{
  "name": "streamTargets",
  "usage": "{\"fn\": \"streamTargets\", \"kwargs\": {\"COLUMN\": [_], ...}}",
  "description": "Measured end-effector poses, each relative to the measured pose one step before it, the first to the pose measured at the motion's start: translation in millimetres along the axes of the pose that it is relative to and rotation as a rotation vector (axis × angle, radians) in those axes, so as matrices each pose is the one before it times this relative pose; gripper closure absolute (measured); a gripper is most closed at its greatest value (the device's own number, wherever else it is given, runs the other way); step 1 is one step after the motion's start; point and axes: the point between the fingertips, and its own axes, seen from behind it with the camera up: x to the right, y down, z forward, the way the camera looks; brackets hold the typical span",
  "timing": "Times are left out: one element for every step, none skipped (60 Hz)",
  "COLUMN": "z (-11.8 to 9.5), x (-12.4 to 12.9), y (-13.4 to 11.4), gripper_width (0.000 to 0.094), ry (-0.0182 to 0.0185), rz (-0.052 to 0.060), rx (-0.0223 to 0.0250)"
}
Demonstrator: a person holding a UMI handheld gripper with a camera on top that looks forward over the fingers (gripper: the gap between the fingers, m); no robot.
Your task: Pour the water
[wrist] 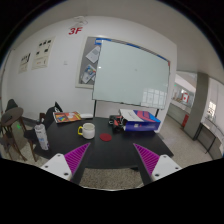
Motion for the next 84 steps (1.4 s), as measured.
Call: {"fn": "streamTargets", "kwargs": {"z": [-0.07, 0.12, 0.30, 0.54, 0.84, -0.95, 1.15, 0.42, 0.48, 0.68, 0.60, 0.68, 0.87, 1.22, 0.75, -0.12, 0.48, 0.76, 1.06, 1.20, 1.22, 1.01, 1.22, 0.78, 1.11, 1.06, 1.42, 2.51, 2.58, 2.97, 4.24, 3.07, 5.15, 4.45, 4.75, 5.10, 5.53, 6.55, 5.85, 6.36, 6.82, 6.66, 6.95, 6.73, 6.97, 6.98, 7.01, 6.97, 7.08, 7.16, 7.08, 6.82, 6.90, 6.34, 6.26, 6.09, 6.27, 5.53, 5.42, 5.18, 4.94, 4.86, 4.70, 4.22, 4.36, 5.03, 1.80, 2.56, 1.99, 2.00, 1.97, 1.31, 0.54, 0.09, 0.31, 0.77, -0.48, -0.54, 0.01, -0.27, 0.34, 2.94, 1.13, 0.49], "x": [-0.29, -0.72, -1.30, -1.83, -2.38, 0.27, -4.37, -3.76, -3.85, -4.11, -4.59, -4.60, -5.16, -5.66, -6.09, -6.28, -6.98, -6.93, -7.66, -8.44, -9.45, -9.65, -9.67, -10.35, -10.45, -11.14, -11.84, -11.86, -12.34, -13.20, -14.06, -11.67, -14.09, -12.12, -12.41, -11.63, -10.76, -9.47, -9.69, -8.99, -8.60, -8.48, -8.09, -7.41, -6.49, -5.95, -5.61, -4.69, -3.77, -3.09, -2.37, -1.95, -1.05, -0.82, -0.19, -0.52, -0.39, -2.45, -0.03, -0.09, -0.40, -0.28, -0.52, -0.15, 0.57, 4.48, -3.85, -0.38, -0.34, -0.32, -0.47, -0.50, -0.36, -0.51, -0.81, -2.14, -0.65, 0.31, 1.22, 0.86, -0.25, 2.59, -0.68, -2.20], "y": [0.92, 0.99, 1.29, 1.65, 2.08, 2.14, 2.49, 3.56, 3.81, 4.28, 4.62, 4.74, 5.08, 6.02, 6.11, 6.18, 6.41, 6.12, 6.26, 6.66, 6.38, 6.60, 5.54, 5.44, 4.54, 4.48, 4.52, 4.18, 4.13, 3.37, 3.58, 1.78, 1.86, 1.09, 0.62, -0.01, -0.79, -1.38, -1.60, -2.52, -3.42, -4.08, -5.02, -5.02, -5.35, -4.90, -5.18, -5.41, -5.15, -4.65, -4.10, -3.80, -4.17, -4.12, -3.70, -3.67, -2.41, -2.34, -1.41, -1.50, -1.34, -1.21, -1.15, -0.15, 0.02, 1.28, 0.91, 0.78, 0.55, 0.58, 0.68, 1.02, -1.66, -0.76, -0.08, -0.65, -0.37, -0.44, -0.49, -0.30, -0.21, 0.26, -0.19, 0.15], "gripper_width": [0.0089, 0.0087, 0.0088, 0.0088, 0.0088, 0.0089, 0.0089, 0.0089, 0.0089, 0.0089, 0.0088, 0.0089, 0.0089, 0.0091, 0.0091, 0.0092, 0.0091, 0.0089, 0.0090, 0.0090, 0.0090, 0.0090, 0.0089, 0.0090, 0.0091, 0.0092, 0.0094, 0.0093, 0.0095, 0.0093, 0.0092, 0.0093, 0.0094, 0.0094, 0.0096, 0.0094, 0.0095, 0.0095, 0.0094, 0.0095, 0.0093, 0.0093, 0.0094, 0.0093, 0.0093, 0.0091, 0.0092, 0.0091, 0.0092, 0.0092, 0.0090, 0.0093, 0.0093, 0.0094, 0.0096, 0.0095, 0.0095, 0.0093, 0.0093, 0.0096, 0.0101, 0.0106, 0.0113, 0.0119, 0.0132, 0.0147, 0.0156, 0.0193, 0.0210, 0.0243, 0.0345, 0.0374, 0.0376, 0.0381, 0.0387, 0.0408, 0.0417, 0.0441, 0.0454, 0.0453, 0.0484, 0.0484, 0.0518, 0.0522], "ry": [0.00092, 0.00126, 0.00189, 0.00259, 0.00297, 0.00280, 0.00397, 0.00427, 0.00409, 0.00363, 0.00306, 0.00251, 0.00180, 0.00126, 0.00018, -0.00030, -0.00067, -0.00079, -0.00193, -0.00388, -0.00539, -0.00655, -0.00647, -0.00606, -0.00690, -0.00925, -0.01223, -0.01414, -0.01547, -0.01605, -0.01440, -0.01601, -0.01429, -0.01547, -0.01544, -0.01429, -0.01217, -0.01011, -0.00879, -0.00878, -0.00901, -0.00933, -0.00886, -0.00816, -0.00652, -0.00549, -0.00524, -0.00517, -0.00435, -0.00243, -0.00015, 0.00100, 0.00207, 0.00370, 0.00483, 0.00419, 0.00272, 0.00316, 0.00236, 0.00288, 0.00201, 0.00045, -0.00014, 0.00034, 0.00246, -0.00003, 0.00311, -0.00008, -0.00158, -0.00176, -0.00206, -0.00324, -0.00354, -0.00468, -0.00706, -0.00469, -0.00192, 0.00393, 0.00714, 0.00521, 0.00031, -0.00975, -0.01087, -0.01213], "rz": [-0.0018, -0.0019, -0.0013, -0.0015, -0.0017, -0.0031, -0.0012, -0.0010, 0.0000, -0.0001, -0.0006, -0.0006, -0.0013, -0.0015, -0.0015, -0.0011, -0.0002, 0.0003, 0.0002, 0.0005, 0.0004, 0.0013, 0.0028, 0.0047, 0.0053, 0.0049, 0.0047, 0.0046, 0.0051, 0.0054, 0.0059, 0.0059, 0.0064, 0.0059, 0.0049, 0.0038, 0.0031, 0.0020, 0.0007, -0.0007, -0.0018, -0.0018, -0.0019, -0.0020, -0.0014, -0.0017, -0.0013, -0.0013, -0.0009, -0.0006, -0.0004, 0.0001, 0.0009, 0.0023, 0.0021, 0.0006, -0.0025, -0.0035, -0.0035, -0.0031, -0.0023, -0.0012, -0.0007, -0.0006, -0.0005, -0.0011, 0.0007, 0.0007, 0.0009, 0.0011, 0.0016, 0.0015, 0.0029, 0.0004, 0.0005, 0.0008, 0.0029, 0.0015, 0.0004, -0.0010, -0.0030, -0.0043, -0.0047, -0.0005], "rx": [-0.00143, -0.00094, -0.00113, -0.00156, -0.00232, -0.00346, -0.00521, -0.00549, -0.00539, -0.00562, -0.00537, -0.00633, -0.00782, -0.00852, -0.00869, -0.00786, -0.00635, -0.00645, -0.00702, -0.00742, -0.00813, -0.00762, -0.00598, -0.00332, -0.00230, -0.00304, -0.00467, -0.00534, -0.00514, -0.00491, -0.00391, -0.00334, -0.00009, 0.00070, 0.00188, 0.00293, 0.00350, 0.00464, 0.00485, 0.00495, 0.00592, 0.00751, 0.00983, 0.01085, 0.01112, 0.01053, 0.01017, 0.01079, 0.01065, 0.00921, 0.00742, 0.00695, 0.00755, 0.00930, 0.01019, 0.00995, 0.00767, 0.00440, 0.00378, 0.00407, 0.00411, 0.00415, 0.00361, 0.00228, 0.00135, 0.00180, -0.00082, 0.00090, 0.00249, 0.00293, 0.00184, 0.00075, 0.01058, 0.00634, 0.00348, 0.00327, 0.00391, 0.00491, 0.00601, 0.00509, 0.00355, 0.00375, 0.00130, -0.00002]}}
